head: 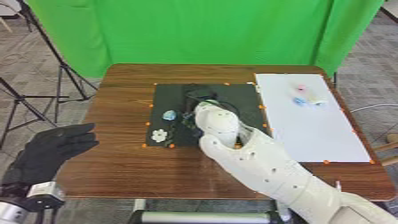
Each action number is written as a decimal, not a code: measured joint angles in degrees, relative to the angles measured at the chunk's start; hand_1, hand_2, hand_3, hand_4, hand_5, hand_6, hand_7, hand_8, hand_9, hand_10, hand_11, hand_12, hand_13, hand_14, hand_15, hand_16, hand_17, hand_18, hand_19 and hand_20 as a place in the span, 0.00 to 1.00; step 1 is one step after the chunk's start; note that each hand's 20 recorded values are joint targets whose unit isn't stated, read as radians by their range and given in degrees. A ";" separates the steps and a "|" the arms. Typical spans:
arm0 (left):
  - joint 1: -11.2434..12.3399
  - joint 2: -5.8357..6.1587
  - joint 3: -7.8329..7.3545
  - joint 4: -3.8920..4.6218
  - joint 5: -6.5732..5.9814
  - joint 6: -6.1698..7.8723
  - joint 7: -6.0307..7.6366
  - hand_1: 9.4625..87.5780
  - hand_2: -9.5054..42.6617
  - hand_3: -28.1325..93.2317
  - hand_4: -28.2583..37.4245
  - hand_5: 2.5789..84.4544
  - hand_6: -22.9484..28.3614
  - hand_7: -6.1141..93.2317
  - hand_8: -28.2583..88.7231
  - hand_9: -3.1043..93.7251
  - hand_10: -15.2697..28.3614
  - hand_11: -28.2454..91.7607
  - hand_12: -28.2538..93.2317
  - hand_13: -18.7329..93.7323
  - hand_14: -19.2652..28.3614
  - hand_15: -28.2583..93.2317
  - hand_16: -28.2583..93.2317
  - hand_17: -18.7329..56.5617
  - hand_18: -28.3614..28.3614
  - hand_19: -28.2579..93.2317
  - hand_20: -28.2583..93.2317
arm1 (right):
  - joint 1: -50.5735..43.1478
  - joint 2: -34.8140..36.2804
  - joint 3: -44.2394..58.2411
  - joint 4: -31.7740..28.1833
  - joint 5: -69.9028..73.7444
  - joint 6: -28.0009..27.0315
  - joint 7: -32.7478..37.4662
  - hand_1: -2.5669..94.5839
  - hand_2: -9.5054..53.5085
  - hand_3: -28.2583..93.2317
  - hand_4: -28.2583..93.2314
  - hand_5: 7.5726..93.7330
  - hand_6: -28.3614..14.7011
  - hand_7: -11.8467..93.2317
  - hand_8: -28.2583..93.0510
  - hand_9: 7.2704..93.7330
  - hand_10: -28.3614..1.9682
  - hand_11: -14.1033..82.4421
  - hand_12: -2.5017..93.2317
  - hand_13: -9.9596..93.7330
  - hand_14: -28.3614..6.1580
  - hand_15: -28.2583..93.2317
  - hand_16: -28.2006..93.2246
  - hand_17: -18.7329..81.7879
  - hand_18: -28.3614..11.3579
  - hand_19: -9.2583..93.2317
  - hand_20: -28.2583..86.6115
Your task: Arrange flowers
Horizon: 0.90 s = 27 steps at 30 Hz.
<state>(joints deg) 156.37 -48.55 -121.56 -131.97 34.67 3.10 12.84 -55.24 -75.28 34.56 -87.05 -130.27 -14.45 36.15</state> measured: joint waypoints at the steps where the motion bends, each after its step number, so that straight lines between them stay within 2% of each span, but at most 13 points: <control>1: 0.61 0.00 -0.16 -0.14 -0.02 0.18 0.27 0.23 0.29 0.88 0.17 0.59 0.75 0.20 0.17 0.46 0.88 0.55 0.32 0.43 1.00 0.74 0.13 0.12 0.90 0.72 0.36 | 0.64 0.16 0.48 -0.47 0.80 -2.58 -0.67 0.41 0.00 0.92 0.00 0.65 0.56 0.35 0.12 0.63 0.36 0.58 0.23 0.70 0.48 0.91 0.42 0.37 0.11 0.85 0.38; 5: 1.89 0.00 -0.37 -0.62 -0.06 0.72 1.02 0.23 0.29 0.88 0.17 0.59 0.75 0.20 0.17 0.46 0.88 0.55 0.32 0.43 1.00 0.74 0.13 0.12 0.90 0.72 0.36 | 3.28 0.76 4.36 -3.05 9.90 -13.90 -1.55 0.42 0.01 0.92 0.00 0.64 0.55 0.34 0.12 0.62 0.35 0.52 0.22 0.68 0.46 0.89 0.41 0.37 0.12 0.84 0.39; 7: 2.19 -0.05 -0.38 -0.89 -0.06 0.88 1.29 0.23 0.29 0.88 0.17 0.59 0.75 0.20 0.17 0.46 0.88 0.55 0.32 0.43 1.00 0.74 0.13 0.12 0.90 0.72 0.36 | 5.12 1.97 4.53 -4.39 13.91 -15.79 -1.54 0.42 0.02 0.92 0.00 0.63 0.55 0.33 0.12 0.62 0.34 0.49 0.21 0.68 0.46 0.88 0.41 0.38 0.12 0.84 0.39; 14: 3.32 -1.42 -0.04 -1.77 0.06 1.15 1.94 0.23 0.29 0.88 0.17 0.59 0.75 0.20 0.17 0.46 0.88 0.55 0.32 0.43 1.00 0.74 0.13 0.12 0.90 0.72 0.36 | 7.62 8.88 5.43 -9.02 14.09 -15.84 -1.85 0.43 0.06 0.93 0.00 0.61 0.55 0.31 0.13 0.63 0.35 0.42 0.20 0.69 0.47 0.87 0.39 0.41 0.15 0.86 0.38; 18: 3.40 -1.96 1.23 -1.83 0.14 1.20 2.05 0.23 0.29 0.88 0.17 0.59 0.75 0.20 0.17 0.46 0.88 0.55 0.32 0.43 1.00 0.74 0.13 0.12 0.90 0.72 0.36 | 6.00 13.70 8.89 -10.01 14.88 -15.47 -1.80 0.44 0.07 0.94 0.00 0.60 0.55 0.30 0.13 0.63 0.35 0.41 0.20 0.73 0.55 0.88 0.40 0.45 0.19 0.89 0.38; 20: 3.19 -2.02 2.23 -1.77 0.20 1.20 2.05 0.23 0.29 0.88 0.17 0.59 0.75 0.20 0.17 0.46 0.88 0.55 0.32 0.42 1.00 0.74 0.13 0.12 0.90 0.72 0.36 | 4.30 16.54 11.01 -10.30 14.88 -13.54 -1.97 0.44 0.07 0.94 0.00 0.59 0.56 0.31 0.13 0.62 0.36 0.41 0.20 0.73 0.56 0.89 0.40 0.45 0.20 0.90 0.38; 23: 2.60 -2.06 3.48 -1.67 0.26 1.20 2.06 0.23 0.29 0.88 0.17 0.59 0.75 0.20 0.17 0.46 0.88 0.55 0.32 0.43 1.00 0.74 0.13 0.12 0.90 0.72 0.36 | 0.94 21.33 13.75 -10.31 13.72 -7.23 -2.56 0.44 0.06 0.94 0.00 0.58 0.56 0.31 0.13 0.61 0.36 0.40 0.20 0.73 0.56 0.89 0.40 0.45 0.20 0.90 0.37; 25: 2.31 -2.13 3.85 -1.67 0.29 1.20 2.06 0.23 0.29 0.88 0.17 0.59 0.75 0.20 0.17 0.46 0.88 0.55 0.32 0.42 1.00 0.74 0.13 0.12 0.90 0.72 0.36 | -1.52 24.48 15.56 -10.05 12.46 -3.94 -2.59 0.43 0.06 0.94 0.00 0.58 0.56 0.31 0.13 0.60 0.35 0.40 0.20 0.72 0.56 0.89 0.40 0.45 0.20 0.90 0.37; 27: 2.10 -2.23 3.95 -1.67 0.33 1.18 2.05 0.23 0.29 0.88 0.17 0.59 0.75 0.20 0.17 0.46 0.88 0.55 0.32 0.43 1.00 0.74 0.13 0.12 0.90 0.72 0.36 | -3.67 27.13 17.62 -9.33 12.22 -3.63 -2.35 0.42 0.05 0.94 0.00 0.57 0.55 0.31 0.13 0.59 0.34 0.40 0.20 0.71 0.54 0.89 0.40 0.44 0.20 0.89 0.37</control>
<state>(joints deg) 158.47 -50.78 -117.62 -133.63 35.00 4.28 14.88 -58.92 -48.15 52.18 -96.38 -118.05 -18.08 33.80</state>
